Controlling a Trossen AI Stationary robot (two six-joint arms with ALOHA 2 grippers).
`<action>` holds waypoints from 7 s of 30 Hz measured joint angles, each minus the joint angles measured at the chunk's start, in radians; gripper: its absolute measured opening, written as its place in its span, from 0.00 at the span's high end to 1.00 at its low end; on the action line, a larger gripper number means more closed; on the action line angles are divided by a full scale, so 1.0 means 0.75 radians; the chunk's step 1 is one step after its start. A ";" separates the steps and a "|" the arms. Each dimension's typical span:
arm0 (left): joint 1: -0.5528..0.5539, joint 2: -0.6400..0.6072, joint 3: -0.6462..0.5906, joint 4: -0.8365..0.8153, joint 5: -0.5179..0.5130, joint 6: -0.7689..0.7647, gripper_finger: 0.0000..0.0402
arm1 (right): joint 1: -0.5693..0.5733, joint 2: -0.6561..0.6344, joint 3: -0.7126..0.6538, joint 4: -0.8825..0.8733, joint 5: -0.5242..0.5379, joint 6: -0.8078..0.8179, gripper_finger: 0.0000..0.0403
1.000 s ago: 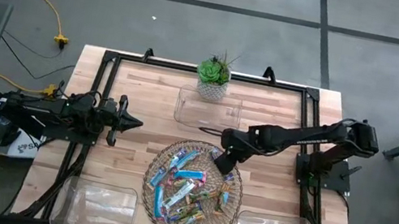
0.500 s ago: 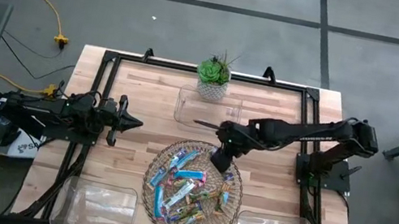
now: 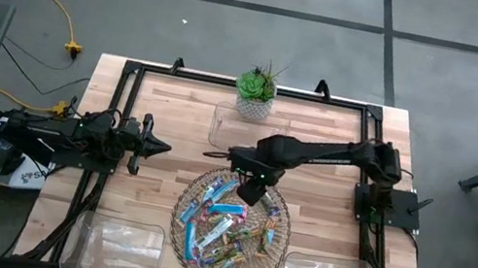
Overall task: Pick and place Granola Bars by type
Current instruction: Put the blue granola bar into the top transparent bin
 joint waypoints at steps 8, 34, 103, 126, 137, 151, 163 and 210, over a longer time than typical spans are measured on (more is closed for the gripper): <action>0.000 0.000 0.001 0.000 0.000 0.000 1.00 | 0.002 0.013 -0.159 0.125 0.049 0.085 0.56; 0.000 0.000 0.000 0.000 0.001 0.000 1.00 | 0.061 -0.025 -0.485 0.462 0.020 0.096 0.40; 0.000 0.000 0.000 0.000 0.002 0.000 1.00 | 0.062 -0.026 -0.642 0.667 -0.008 0.209 0.74; 0.000 0.000 0.000 0.000 0.002 0.000 1.00 | 0.062 -0.231 -0.642 0.705 -0.041 0.134 0.85; 0.001 0.000 0.000 0.000 0.001 0.000 1.00 | 0.029 -0.434 -0.642 0.990 -0.012 0.077 0.85; 0.000 0.000 0.000 0.000 0.001 0.000 1.00 | -0.163 -0.616 -0.641 1.465 -0.025 -0.178 0.85; 0.000 0.000 0.000 0.000 0.001 0.000 1.00 | -0.338 -0.611 -0.359 1.319 -0.151 -0.579 0.85; 0.001 0.000 0.000 0.000 0.001 0.000 1.00 | -0.623 0.066 0.452 0.121 -0.106 -1.319 0.85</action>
